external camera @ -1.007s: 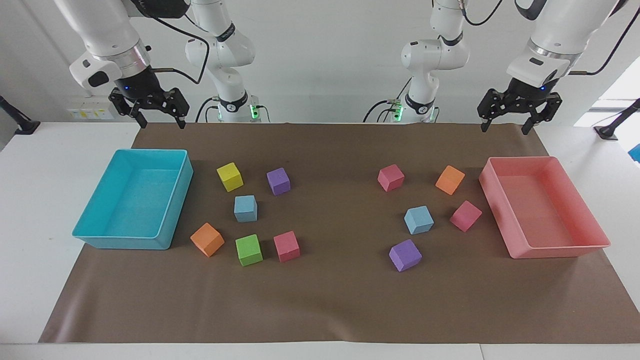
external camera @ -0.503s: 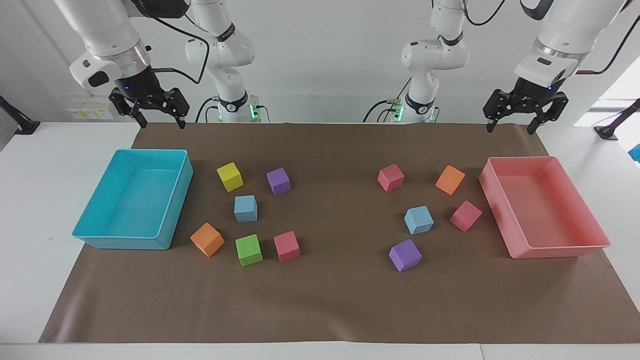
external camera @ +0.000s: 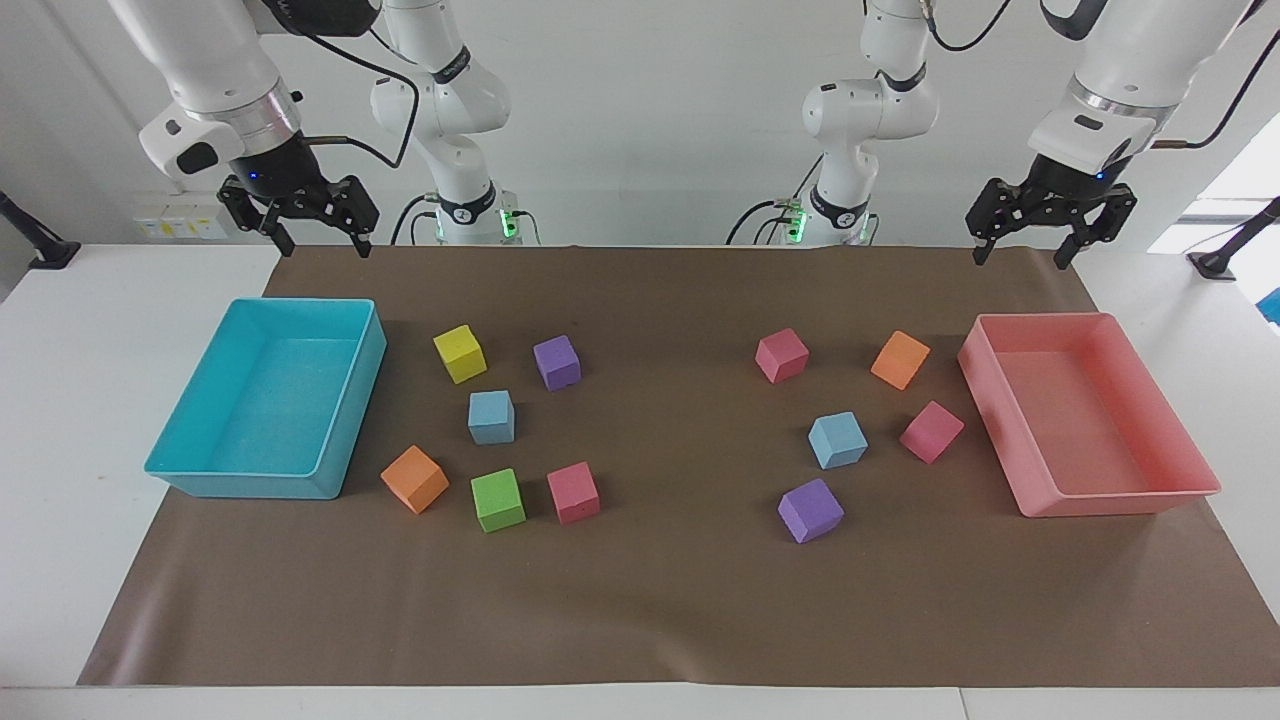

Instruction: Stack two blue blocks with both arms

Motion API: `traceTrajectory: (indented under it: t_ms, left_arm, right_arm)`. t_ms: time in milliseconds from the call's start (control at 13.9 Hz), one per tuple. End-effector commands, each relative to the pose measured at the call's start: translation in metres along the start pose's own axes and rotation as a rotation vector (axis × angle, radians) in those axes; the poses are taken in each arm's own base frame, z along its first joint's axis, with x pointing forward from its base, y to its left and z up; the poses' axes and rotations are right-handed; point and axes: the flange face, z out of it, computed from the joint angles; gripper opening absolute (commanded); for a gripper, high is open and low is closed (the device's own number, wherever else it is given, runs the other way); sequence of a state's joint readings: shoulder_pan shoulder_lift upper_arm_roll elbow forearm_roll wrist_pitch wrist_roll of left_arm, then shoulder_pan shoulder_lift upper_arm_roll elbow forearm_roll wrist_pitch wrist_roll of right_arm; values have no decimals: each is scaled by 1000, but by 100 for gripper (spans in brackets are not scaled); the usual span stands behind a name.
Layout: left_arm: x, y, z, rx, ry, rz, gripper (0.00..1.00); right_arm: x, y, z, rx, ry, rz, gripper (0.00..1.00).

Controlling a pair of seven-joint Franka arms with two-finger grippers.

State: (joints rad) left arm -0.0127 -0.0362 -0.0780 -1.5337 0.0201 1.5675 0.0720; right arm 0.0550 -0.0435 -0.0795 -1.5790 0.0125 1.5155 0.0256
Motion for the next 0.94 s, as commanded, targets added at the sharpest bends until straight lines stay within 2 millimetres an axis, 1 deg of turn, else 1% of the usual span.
traceTrajectory:
  t_ms: [0, 432, 647, 863]
  left_arm:
    - [-5, -2, -4, -3, -1, -2, 100]
    - [-5, -2, -4, -3, -1, -2, 100]
    - [-14, -1, 0, -8, -70, -3, 100]
    - [-13, -1, 0, -9, -61, -6, 100]
  right_arm:
    - [-6, 2, 0, -3, -2, -13, 100]
    - [-6, 0, 0, 0, -2, -16, 100]
    - [-6, 0, 0, 0, -2, -16, 100]
    - [-6, 0, 0, 0, -3, -15, 100]
